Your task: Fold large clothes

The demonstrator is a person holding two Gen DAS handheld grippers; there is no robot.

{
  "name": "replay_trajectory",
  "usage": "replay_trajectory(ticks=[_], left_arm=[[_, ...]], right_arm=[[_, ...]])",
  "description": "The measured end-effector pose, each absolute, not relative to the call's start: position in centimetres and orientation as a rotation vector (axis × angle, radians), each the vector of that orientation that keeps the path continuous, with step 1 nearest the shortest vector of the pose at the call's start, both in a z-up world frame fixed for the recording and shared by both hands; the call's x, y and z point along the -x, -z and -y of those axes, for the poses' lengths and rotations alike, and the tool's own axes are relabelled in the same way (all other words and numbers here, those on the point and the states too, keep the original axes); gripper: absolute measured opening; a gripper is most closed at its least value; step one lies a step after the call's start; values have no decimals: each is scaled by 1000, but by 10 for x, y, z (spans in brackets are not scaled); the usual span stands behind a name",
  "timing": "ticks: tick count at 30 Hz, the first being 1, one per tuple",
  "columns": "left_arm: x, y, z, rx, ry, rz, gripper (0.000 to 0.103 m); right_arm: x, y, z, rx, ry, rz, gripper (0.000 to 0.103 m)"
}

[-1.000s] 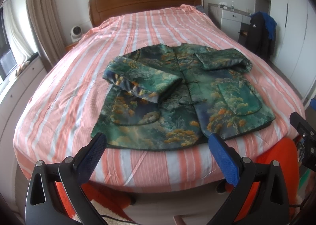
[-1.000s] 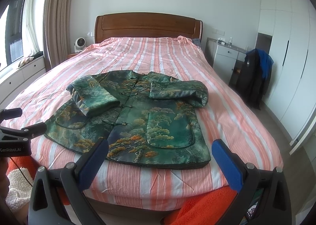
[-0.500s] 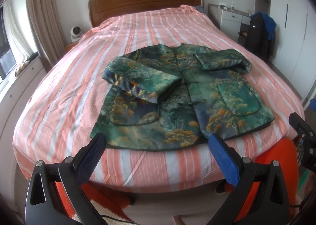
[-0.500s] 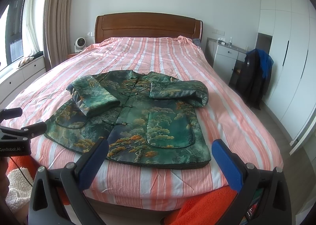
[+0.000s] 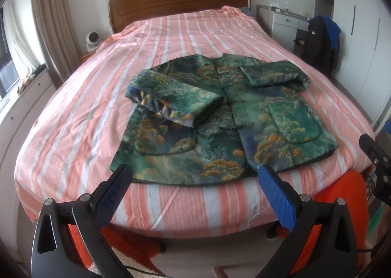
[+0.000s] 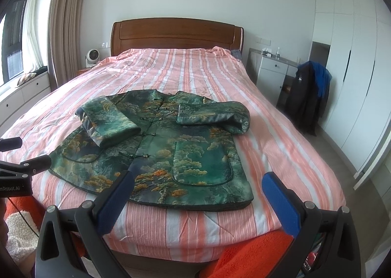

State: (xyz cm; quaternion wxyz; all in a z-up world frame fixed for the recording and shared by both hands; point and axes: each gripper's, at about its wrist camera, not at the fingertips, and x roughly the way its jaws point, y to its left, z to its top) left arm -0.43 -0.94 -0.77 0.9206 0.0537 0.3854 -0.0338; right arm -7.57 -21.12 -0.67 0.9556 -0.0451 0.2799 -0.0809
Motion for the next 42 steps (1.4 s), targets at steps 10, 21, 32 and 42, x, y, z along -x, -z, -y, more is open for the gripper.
replay_trajectory(ticks=[10,21,32,42], left_arm=[[2,5,9,-91,68,-804,103],[3,12,9,-115,84,-799,103],[4,17,6,-113,84,-805,103],[3,17,5,-113,85,-808,103]], right_arm=[[76,8,204,117,140,-577,103],[75,11,209,100,147,-580,103],[75,16,200,112,83,-594,103],[75,16,198,113,79,-591,103]])
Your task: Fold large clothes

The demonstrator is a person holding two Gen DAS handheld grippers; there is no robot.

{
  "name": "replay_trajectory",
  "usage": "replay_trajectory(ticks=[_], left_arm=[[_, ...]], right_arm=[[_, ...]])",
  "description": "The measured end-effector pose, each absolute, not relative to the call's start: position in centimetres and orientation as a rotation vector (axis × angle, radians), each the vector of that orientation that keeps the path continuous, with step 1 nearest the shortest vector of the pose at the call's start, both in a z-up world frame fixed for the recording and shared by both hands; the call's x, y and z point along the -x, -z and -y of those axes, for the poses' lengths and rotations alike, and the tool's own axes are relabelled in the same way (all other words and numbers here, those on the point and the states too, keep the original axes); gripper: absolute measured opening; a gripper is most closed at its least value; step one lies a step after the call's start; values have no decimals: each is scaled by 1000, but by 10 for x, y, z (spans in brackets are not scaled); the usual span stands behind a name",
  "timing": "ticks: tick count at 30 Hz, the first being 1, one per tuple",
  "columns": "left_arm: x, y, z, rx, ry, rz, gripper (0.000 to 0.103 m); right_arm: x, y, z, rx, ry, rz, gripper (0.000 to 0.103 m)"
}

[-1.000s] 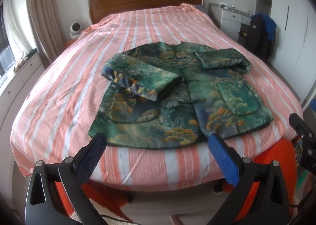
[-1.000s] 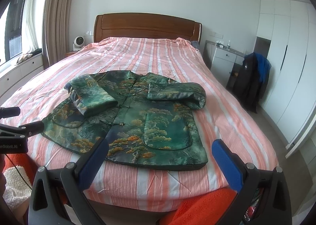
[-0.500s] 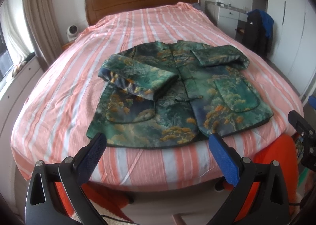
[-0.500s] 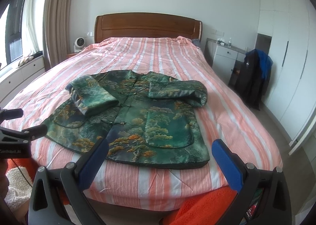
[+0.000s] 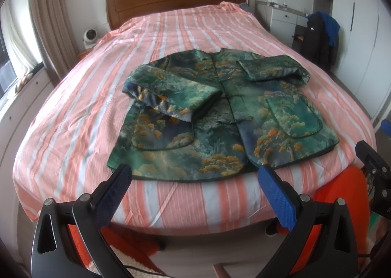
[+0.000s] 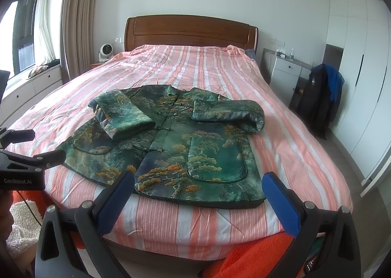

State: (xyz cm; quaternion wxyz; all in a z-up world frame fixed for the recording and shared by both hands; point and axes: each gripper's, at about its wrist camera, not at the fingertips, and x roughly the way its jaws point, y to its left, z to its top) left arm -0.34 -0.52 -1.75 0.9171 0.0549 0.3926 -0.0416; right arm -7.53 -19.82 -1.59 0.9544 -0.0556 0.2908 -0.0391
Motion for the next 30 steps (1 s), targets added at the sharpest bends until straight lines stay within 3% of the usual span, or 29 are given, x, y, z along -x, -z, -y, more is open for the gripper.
replay_trajectory(ticks=[8,16,22,27,28,30], left_arm=[[-4,20,-3,-121,109,-808,103],[-100,64,-147,133,155,-996,103],[-155,141,-178,226,209,-1179,102],[-161,165,-164,191,224,-1226,102],[-160,166,-163,203,231,-1222,101],[-154,166,-161,238,244,-1225,70]], right_arm=[[76,16,201,101,62,-580,103],[62,20,273,6,81,-563,103],[8,83,362,-168,40,-765,103],[-40,144,425,-457,-46,-937,103],[-47,151,427,-464,-56,-958,102],[-59,161,425,-444,-87,-986,97]])
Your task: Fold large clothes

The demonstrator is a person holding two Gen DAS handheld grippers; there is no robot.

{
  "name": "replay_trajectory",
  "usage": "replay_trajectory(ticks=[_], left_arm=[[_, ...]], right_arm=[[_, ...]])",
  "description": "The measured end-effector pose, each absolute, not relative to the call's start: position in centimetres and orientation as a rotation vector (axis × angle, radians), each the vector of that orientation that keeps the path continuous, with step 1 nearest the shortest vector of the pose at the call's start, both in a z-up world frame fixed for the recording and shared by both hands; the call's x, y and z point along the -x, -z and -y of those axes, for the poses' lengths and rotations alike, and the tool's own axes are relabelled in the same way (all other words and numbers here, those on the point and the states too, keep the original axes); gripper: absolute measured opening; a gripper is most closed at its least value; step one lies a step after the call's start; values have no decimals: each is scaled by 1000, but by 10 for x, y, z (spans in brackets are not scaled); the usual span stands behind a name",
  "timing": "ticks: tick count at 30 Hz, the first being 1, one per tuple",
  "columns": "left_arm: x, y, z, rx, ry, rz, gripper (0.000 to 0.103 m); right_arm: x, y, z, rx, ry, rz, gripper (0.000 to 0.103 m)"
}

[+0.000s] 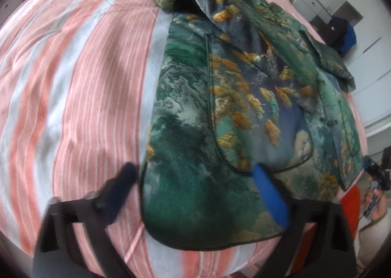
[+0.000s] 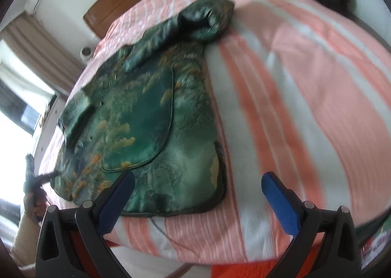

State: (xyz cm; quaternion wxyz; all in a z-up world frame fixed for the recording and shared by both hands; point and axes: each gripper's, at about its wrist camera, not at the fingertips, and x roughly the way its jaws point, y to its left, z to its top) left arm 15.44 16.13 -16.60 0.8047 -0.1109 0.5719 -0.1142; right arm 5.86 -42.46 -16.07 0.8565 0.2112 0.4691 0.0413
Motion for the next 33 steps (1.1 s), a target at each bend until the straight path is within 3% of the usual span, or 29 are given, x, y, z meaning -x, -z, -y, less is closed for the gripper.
replay_trajectory(ticks=[2,5,7,10,15,22,24,26,28,32,33], left_arm=[[-151,166,-162,235,206,-1234,20],[-137,155,-164,249,200,-1212,12],[-123,139,-166,261,221,-1185,11],[-91,116,-161,253,257,-1156,10],[-51,134,-158,183,209,-1205,11],[-48,155,-142,102,140,-1200,17],[-39,147,-140,62,110,-1161,31],[-32,136,-148,84,90,-1133,59],[-23,120,-158,146,72,-1082,71],[-13,84,-174,194,-33,-954,95],[-13,76,-175,200,-68,-919,97]], right_arm=[[-71,170,420,-446,-126,-1023,87],[-86,178,409,-425,-138,-1085,59],[-88,171,404,-373,-116,-1084,19],[-82,146,397,-324,-127,-1062,14],[-62,128,392,-233,-142,-1089,14],[-65,175,403,-251,-54,-1126,15],[-66,175,398,-251,-15,-1092,24],[-60,170,394,-248,71,-1046,44],[-48,158,390,-237,143,-988,66],[-18,129,378,-170,221,-820,81],[-12,123,374,-157,227,-789,83]])
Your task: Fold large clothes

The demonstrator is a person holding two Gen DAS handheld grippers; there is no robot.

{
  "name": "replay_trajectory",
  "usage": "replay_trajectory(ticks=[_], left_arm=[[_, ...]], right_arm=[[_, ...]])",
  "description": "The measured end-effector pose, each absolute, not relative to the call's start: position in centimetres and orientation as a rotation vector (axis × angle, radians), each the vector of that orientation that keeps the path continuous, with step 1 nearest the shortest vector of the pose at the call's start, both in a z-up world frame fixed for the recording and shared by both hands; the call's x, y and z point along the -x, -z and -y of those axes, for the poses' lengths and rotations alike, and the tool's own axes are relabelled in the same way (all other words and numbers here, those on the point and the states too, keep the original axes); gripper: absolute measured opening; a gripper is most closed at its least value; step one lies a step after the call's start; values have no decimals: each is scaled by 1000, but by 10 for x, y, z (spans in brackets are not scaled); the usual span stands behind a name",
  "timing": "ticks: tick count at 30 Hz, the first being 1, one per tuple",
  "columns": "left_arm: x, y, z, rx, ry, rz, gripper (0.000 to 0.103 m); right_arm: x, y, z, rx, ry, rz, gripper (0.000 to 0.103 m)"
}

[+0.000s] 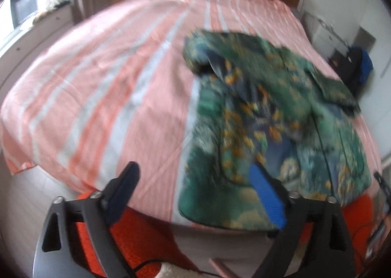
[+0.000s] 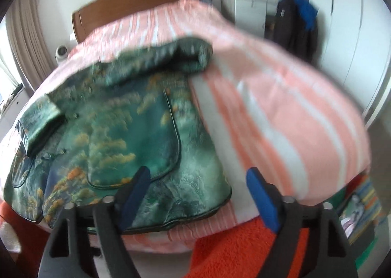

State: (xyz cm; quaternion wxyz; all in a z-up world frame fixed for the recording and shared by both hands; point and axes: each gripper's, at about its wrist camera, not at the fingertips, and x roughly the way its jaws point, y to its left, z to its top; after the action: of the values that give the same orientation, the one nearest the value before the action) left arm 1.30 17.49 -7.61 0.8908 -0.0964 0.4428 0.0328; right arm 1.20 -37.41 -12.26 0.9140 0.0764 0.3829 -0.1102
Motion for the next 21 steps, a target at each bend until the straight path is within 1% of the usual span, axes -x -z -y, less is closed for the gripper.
replay_trajectory(ticks=[4,9,13,21], left_arm=[[-16,61,-170,188,-127,-835,97],[-20,58,-135,-11,-99,-828,97],[-23,55,-105,-112,-33,-841,100],[-31,41,-69,-174,48,-824,103]], right_arm=[[6,107,352,-123,178,-672,84],[14,103,319,-57,112,-568,85],[14,110,301,-1,59,-568,85],[23,117,283,60,-12,-571,85]])
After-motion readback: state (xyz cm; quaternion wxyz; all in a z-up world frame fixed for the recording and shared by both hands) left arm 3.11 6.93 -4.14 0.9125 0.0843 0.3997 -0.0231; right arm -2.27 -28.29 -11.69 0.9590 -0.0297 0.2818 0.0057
